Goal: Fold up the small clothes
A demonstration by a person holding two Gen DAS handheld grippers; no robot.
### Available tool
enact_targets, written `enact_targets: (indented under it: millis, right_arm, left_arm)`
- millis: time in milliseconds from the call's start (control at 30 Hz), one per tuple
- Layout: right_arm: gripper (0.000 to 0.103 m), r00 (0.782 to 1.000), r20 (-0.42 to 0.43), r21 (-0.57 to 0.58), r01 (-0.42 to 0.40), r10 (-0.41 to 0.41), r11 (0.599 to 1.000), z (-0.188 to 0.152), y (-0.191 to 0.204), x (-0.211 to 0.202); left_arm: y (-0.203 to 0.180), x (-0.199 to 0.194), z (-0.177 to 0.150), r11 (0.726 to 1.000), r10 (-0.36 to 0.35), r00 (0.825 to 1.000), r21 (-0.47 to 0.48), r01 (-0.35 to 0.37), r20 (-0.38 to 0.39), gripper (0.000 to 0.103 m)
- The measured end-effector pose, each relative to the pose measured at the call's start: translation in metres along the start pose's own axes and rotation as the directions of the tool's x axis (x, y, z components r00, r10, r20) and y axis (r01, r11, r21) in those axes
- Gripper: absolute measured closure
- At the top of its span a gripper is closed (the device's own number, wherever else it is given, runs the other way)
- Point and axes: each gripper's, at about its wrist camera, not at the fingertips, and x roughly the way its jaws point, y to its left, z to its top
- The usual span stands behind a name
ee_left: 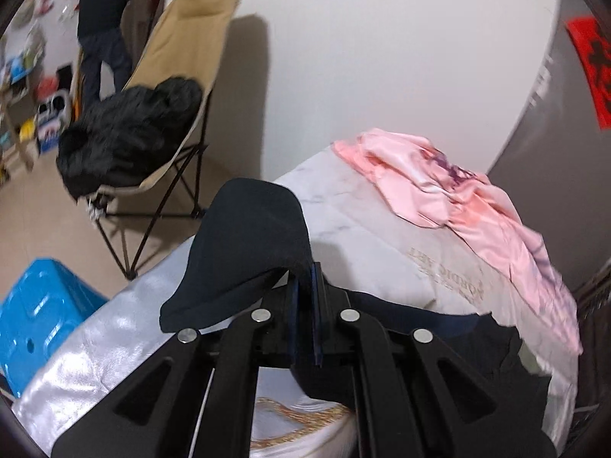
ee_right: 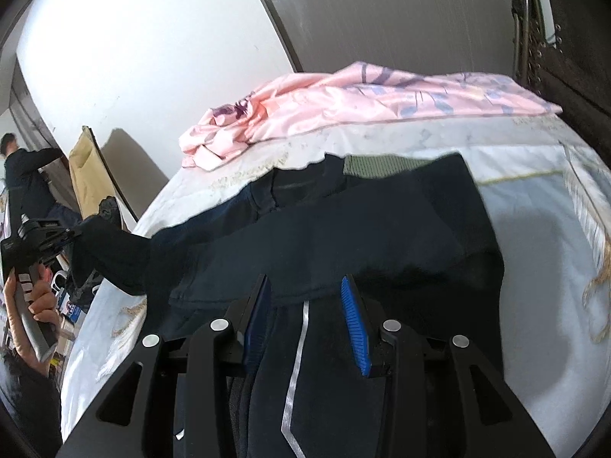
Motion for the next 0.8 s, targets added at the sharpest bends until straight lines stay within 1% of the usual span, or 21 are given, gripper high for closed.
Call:
enact_targets:
  millis: [167,300,367,500,600,800]
  right_arm:
    - [0.064,0.999,0.039,-0.003,-0.022,0.022,1.0,0.015,-0.003,-0.01]
    - [0.063,0.997,0.064,0.024,-0.045,0.043,0.999,0.02,-0.011,-0.017]
    - [0.062,0.997,0.058,0.036,-0.052,0.05,0.998,0.021,-0.016,-0.018]
    - [0.062,0.997,0.062,0.069,-0.058,0.053,0.996,0.024,-0.027,-0.02]
    - [0.062,0.996,0.063,0.1,-0.063,0.057,0.993,0.027,-0.037,-0.021]
    - [0.062,0.996,0.054,0.147,-0.078,0.071,0.986,0.029,-0.051,-0.018]
  left_arm:
    - [-0.048,-0.01,-0.014,0.992,0.009,1.0,0.122,-0.012,0.027,0.098]
    - [-0.09,-0.013,-0.032,0.977,-0.003,1.0,0.215,-0.002,0.023,0.098]
    - [-0.108,-0.013,-0.041,0.967,-0.005,1.0,0.253,0.0,0.021,0.098]
    - [-0.146,-0.01,-0.071,0.939,-0.018,1.0,0.343,0.015,0.005,0.098]
    - [-0.171,-0.004,-0.097,0.913,-0.011,1.0,0.408,0.015,-0.01,0.098]
    - [-0.212,0.014,-0.154,0.848,-0.003,0.998,0.529,0.04,-0.07,0.098]
